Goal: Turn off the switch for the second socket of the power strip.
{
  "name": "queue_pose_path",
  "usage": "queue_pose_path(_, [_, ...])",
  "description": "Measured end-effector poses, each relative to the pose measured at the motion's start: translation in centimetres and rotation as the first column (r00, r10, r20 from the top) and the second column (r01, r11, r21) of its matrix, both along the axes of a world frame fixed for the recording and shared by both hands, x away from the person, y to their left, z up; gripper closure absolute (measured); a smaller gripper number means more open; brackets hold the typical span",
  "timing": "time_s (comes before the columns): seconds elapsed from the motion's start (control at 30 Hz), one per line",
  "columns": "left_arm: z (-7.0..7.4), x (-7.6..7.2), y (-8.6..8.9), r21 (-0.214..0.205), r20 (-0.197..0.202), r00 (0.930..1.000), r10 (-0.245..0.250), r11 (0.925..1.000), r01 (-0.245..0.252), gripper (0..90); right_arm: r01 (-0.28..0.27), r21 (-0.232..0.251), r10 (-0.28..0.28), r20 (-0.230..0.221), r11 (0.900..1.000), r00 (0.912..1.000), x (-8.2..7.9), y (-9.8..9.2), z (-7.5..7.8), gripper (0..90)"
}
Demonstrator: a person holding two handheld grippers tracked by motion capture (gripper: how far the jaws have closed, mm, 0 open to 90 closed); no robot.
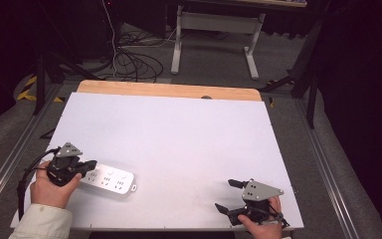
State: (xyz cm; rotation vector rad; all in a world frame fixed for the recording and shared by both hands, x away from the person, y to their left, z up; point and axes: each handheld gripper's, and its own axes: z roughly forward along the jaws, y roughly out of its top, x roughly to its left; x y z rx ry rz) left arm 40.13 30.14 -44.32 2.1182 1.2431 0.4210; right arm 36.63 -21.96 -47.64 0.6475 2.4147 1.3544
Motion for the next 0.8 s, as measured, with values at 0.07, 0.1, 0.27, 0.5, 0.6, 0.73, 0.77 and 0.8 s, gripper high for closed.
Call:
queue_pose_path(0.07, [-0.14, 0.09, -0.10, -0.001, -0.004, 1.0000, 0.002, 1.0000, -0.002, 90.0, 0.001, -0.001, -0.001, -0.001, 1.0000, 1.0000, 0.02, -0.02, -0.01, 14.2])
queue_pose_path(0.1, [-0.23, 0.19, -0.11, 0.003, -0.004, 1.0000, -0.003, 1.0000, 0.003, 90.0, 0.001, -0.001, -0.001, -0.001, 1.0000, 1.0000, 0.03, -0.02, -0.01, 14.2])
queue_pose_path(0.27, [-0.56, 0.47, -0.27, 0.013, -0.015, 0.9999, -0.002, 0.9999, 0.003, 90.0, 0.000, 0.000, 0.000, -0.002, 1.0000, 1.0000, 0.05, -0.05, -0.04, 14.2])
queue_pose_path(0.5, [-0.74, 0.58, -0.43, 0.020, -0.019, 0.9998, -0.002, 0.9998, 0.002, 90.0, -0.002, 0.001, 0.002, -0.005, 1.0000, 1.0000, 0.09, -0.06, -0.08, 14.3])
queue_pose_path(0.6, [-0.80, 0.62, -0.46, 0.029, -0.014, 0.9999, -0.002, 0.9996, 0.002, 90.0, -0.002, 0.001, 0.002, -0.006, 1.0000, 1.0000, 0.09, -0.07, -0.08, 14.4])
queue_pose_path(0.73, [-0.84, 0.62, -0.50, 0.020, -0.018, 0.9998, -0.004, 0.9998, 0.004, 90.0, -0.003, 0.001, 0.003, -0.006, 1.0000, 1.0000, 0.09, -0.06, -0.08, 14.4])
queue_pose_path(0.77, [-0.82, 0.64, -0.44, 0.030, -0.011, 0.9999, -0.002, 0.9996, 0.002, 90.0, -0.003, 0.000, 0.003, -0.005, 1.0000, 1.0000, 0.09, -0.06, -0.08, 14.5])
queue_pose_path(0.8, [-0.84, 0.63, -0.42, 0.024, -0.012, 0.9999, -0.001, 0.9997, 0.001, 90.0, -0.004, 0.000, 0.004, -0.006, 1.0000, 1.0000, 0.09, -0.07, -0.09, 14.5])
